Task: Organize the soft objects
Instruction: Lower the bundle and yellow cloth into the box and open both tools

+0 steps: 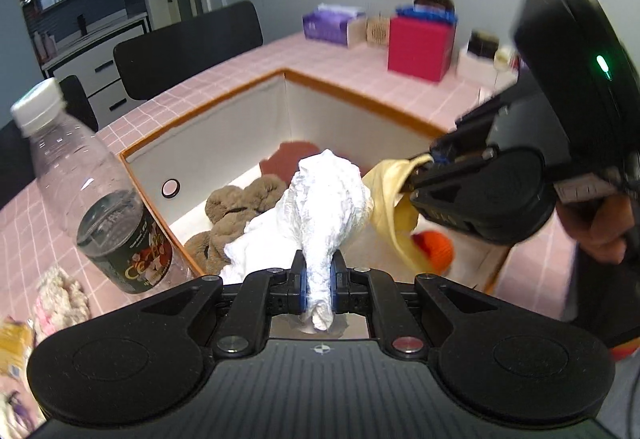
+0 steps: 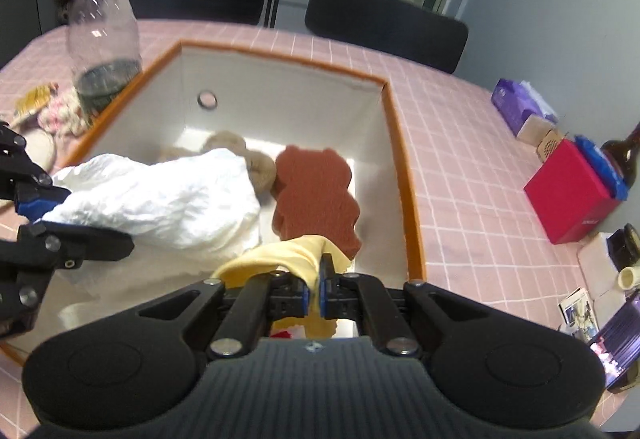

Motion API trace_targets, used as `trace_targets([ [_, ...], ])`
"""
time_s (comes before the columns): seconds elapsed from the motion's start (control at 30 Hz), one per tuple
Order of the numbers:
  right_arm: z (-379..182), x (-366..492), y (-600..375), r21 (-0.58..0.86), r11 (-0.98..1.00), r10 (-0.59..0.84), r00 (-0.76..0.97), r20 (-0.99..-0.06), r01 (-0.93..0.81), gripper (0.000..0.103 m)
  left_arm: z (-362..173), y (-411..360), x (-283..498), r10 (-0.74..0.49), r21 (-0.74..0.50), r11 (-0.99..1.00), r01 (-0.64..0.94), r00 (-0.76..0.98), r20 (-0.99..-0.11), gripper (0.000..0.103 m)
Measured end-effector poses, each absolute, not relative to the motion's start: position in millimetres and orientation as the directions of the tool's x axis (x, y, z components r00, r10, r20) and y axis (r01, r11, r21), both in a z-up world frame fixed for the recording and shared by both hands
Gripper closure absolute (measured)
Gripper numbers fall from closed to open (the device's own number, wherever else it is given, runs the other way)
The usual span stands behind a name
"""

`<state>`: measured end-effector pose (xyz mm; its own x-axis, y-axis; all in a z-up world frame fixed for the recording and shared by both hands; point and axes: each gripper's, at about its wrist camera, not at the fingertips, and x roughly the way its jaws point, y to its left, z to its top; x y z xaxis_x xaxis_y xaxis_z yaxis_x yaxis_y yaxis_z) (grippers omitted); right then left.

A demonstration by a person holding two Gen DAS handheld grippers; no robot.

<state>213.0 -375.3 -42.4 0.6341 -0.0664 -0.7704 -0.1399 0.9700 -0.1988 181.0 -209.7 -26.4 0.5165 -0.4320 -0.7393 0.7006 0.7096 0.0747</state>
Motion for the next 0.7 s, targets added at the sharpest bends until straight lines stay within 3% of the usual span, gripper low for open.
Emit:
trace_targets([
  [0.43,-68,216,-372,-0.186,0.961,-0.041,0.560,-0.827,-0.206,0.100,-49,-236,192,-0.296,0.214,0.654,0.726,0.506,-0.810,0.084],
  [0.53,-64,213,-371,-0.194,0.957,-0.039,0.565,-0.824,-0.218,0.087,-48,-235,191,-0.290,0.220,0.652,0.725,0.508,-0.811,0.080],
  [0.57,-63,212,-370,-0.201,0.955,-0.042,0.567,-0.823,-0.220,0.074,-47,-233,191,-0.291,0.220,0.653,0.724,0.509,-0.810,0.080],
  [0.6,-62,210,-370,-0.209,0.952,-0.047,0.570,-0.820,-0.222,0.070,-47,-233,190,-0.291,0.222,0.654,0.723,0.511,-0.809,0.079],
  [0.7,-57,205,-368,-0.216,0.948,-0.044,0.574,-0.817,-0.234,0.066,-45,-232,188,-0.289,0.232,0.661,0.714,0.528,-0.799,0.069],
])
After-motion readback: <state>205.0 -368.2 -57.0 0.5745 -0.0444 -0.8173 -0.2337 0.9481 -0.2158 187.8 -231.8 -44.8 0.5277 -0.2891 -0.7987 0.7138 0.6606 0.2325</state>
